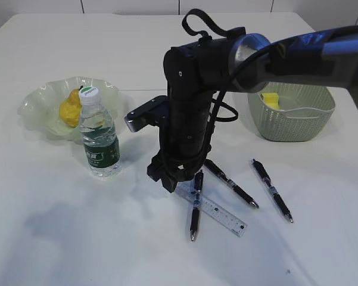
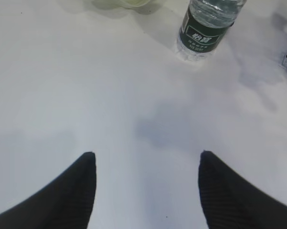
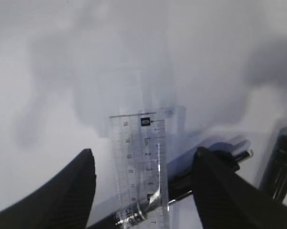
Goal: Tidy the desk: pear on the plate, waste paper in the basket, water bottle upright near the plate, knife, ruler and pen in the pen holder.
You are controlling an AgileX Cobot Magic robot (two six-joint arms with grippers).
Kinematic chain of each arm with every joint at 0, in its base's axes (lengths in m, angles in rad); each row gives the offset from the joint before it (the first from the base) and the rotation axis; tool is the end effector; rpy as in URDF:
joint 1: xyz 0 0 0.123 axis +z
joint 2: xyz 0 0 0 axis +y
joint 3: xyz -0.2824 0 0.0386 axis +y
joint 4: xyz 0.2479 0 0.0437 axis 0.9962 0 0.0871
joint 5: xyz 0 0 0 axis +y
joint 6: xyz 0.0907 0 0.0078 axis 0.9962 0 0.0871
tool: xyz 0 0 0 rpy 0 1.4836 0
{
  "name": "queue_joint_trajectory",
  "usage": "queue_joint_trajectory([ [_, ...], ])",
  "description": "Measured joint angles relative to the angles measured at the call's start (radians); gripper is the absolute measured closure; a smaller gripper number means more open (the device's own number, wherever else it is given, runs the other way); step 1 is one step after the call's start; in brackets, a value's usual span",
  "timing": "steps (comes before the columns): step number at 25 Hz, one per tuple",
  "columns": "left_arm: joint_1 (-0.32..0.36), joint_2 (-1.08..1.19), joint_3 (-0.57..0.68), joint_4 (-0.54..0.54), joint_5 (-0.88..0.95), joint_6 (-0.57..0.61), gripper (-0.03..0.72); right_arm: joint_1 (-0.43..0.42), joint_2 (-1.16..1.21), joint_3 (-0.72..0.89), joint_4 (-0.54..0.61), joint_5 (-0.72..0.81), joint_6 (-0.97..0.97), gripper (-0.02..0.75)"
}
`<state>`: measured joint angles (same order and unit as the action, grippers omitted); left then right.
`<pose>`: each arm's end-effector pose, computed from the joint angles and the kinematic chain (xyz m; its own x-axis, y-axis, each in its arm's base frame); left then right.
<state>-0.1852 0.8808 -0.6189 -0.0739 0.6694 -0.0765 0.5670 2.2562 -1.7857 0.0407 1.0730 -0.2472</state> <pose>0.1577 -0.0338 0.2754 -0.7558 0.0053 -0.6548 0.1136 0.9859 -0.1231 0.3860 0.2497 0.1534 -0.6943 -0.7096 -0.1196 -0.7155 0.6986 0.0087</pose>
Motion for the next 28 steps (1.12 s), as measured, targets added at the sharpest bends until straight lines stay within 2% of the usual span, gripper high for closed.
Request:
queue_joint_trajectory([
  [28, 0.000, 0.000, 0.000, 0.000, 0.000, 0.000, 0.217, 0.000, 0.050, 0.000, -0.010, -0.056, -0.008, 0.266],
])
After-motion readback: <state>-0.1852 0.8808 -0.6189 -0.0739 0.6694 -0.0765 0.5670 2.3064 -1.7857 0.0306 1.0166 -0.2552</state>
